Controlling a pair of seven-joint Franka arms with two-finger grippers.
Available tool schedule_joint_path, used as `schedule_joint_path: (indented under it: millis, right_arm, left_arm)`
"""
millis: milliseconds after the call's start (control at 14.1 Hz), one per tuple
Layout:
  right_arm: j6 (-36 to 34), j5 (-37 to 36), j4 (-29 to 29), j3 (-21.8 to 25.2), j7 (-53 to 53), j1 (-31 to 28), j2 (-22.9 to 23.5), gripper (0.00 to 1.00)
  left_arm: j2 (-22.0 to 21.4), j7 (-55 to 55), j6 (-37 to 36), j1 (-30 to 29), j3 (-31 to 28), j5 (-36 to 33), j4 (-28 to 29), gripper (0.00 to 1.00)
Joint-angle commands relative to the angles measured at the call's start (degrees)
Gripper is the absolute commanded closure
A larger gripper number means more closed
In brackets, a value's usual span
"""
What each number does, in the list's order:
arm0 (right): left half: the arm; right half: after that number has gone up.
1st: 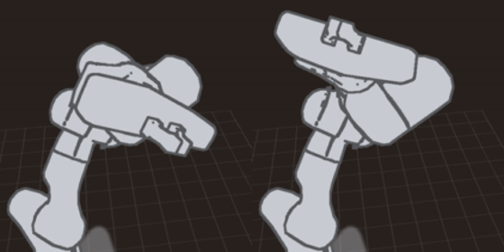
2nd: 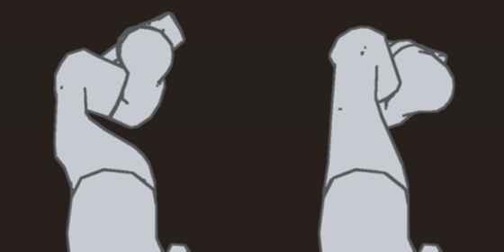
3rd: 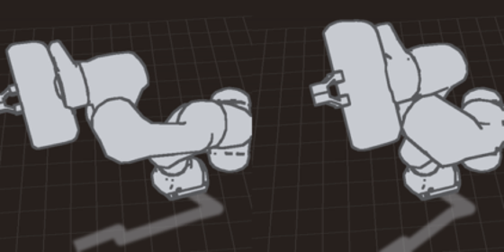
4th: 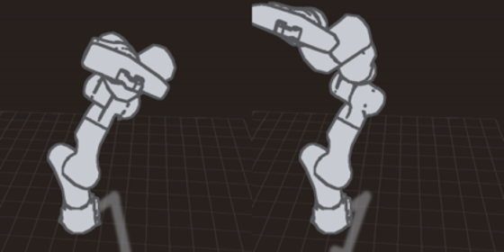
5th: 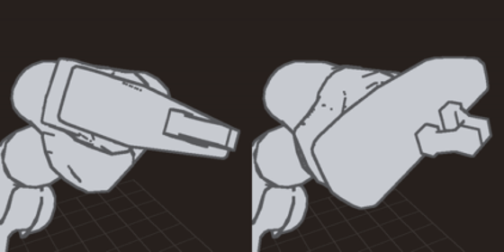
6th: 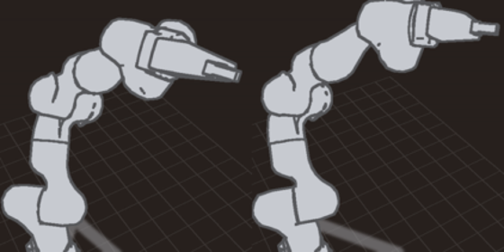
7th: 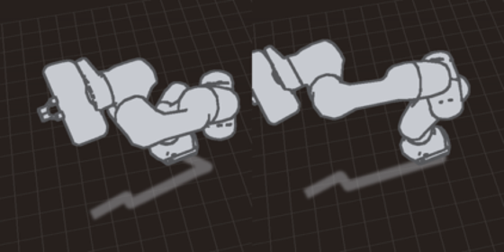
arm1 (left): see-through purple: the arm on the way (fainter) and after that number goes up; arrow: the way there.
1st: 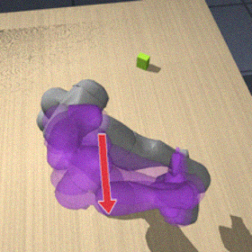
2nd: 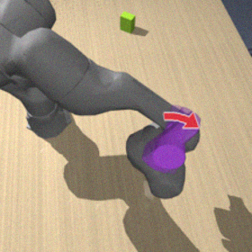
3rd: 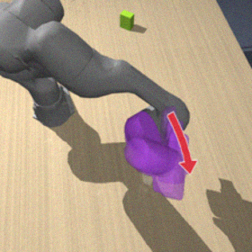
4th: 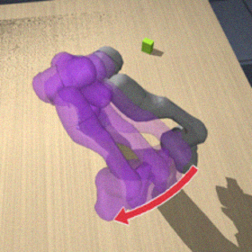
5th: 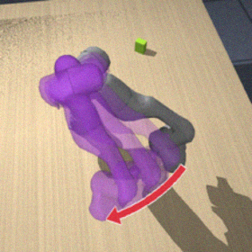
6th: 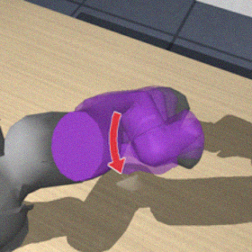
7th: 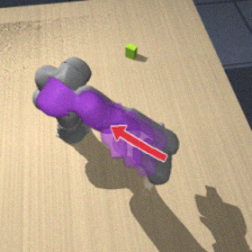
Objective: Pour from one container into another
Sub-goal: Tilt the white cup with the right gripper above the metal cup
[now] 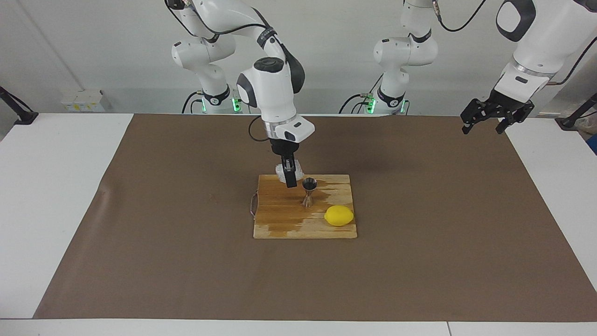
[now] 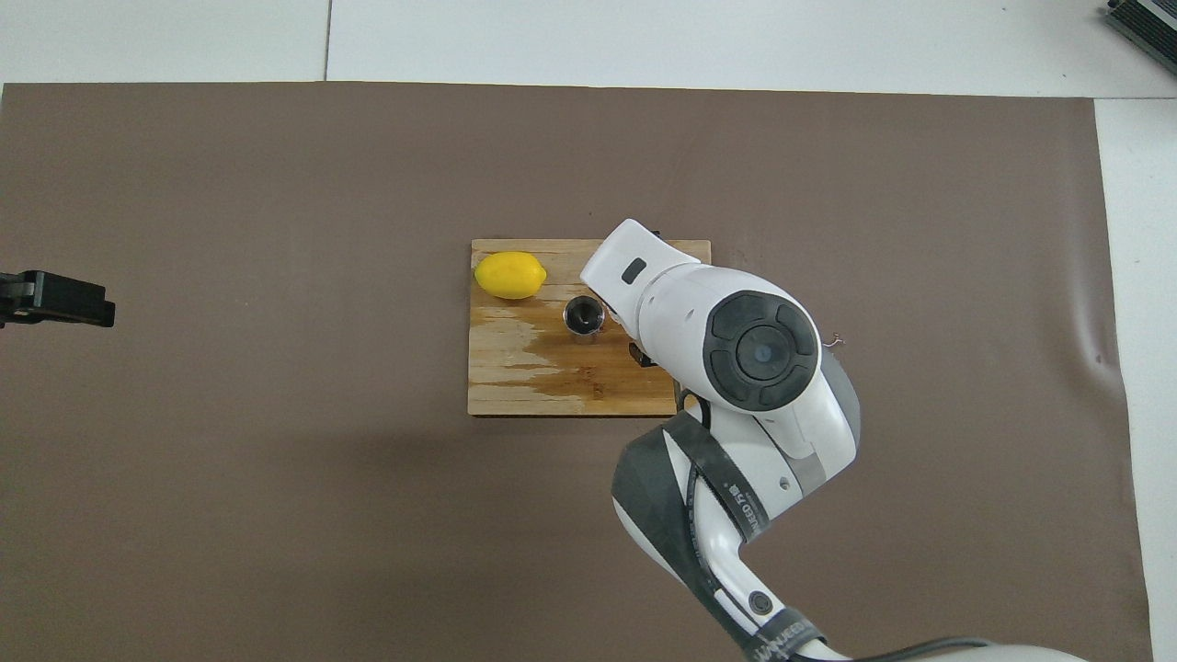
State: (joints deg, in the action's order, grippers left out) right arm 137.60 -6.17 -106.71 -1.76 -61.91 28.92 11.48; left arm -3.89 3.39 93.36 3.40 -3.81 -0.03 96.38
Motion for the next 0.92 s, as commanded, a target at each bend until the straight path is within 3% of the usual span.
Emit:
schedule_joint_path:
  millis: [0, 213, 852]
  right_arm:
    - [-1.5, -4.4, 0.4, 0.0, 1.2, 1.1, -0.6, 1.0]
    - [-0.5, -11.0, 0.4, 0.0, 1.2, 1.5, -0.6, 1.0]
    - [-0.1, -13.1, 0.6, -0.4, 1.3, 2.0, -0.7, 1.0]
  left_arm:
    - [-1.2, 0.2, -0.1, -0.4, 0.5, -1.1, 1.0, 0.0]
    - [-1.2, 0.2, -0.1, -0.4, 0.4, -1.1, 1.0, 0.0]
    - [-1.2, 0.2, -0.1, -0.4, 0.4, -1.1, 1.0, 0.0]
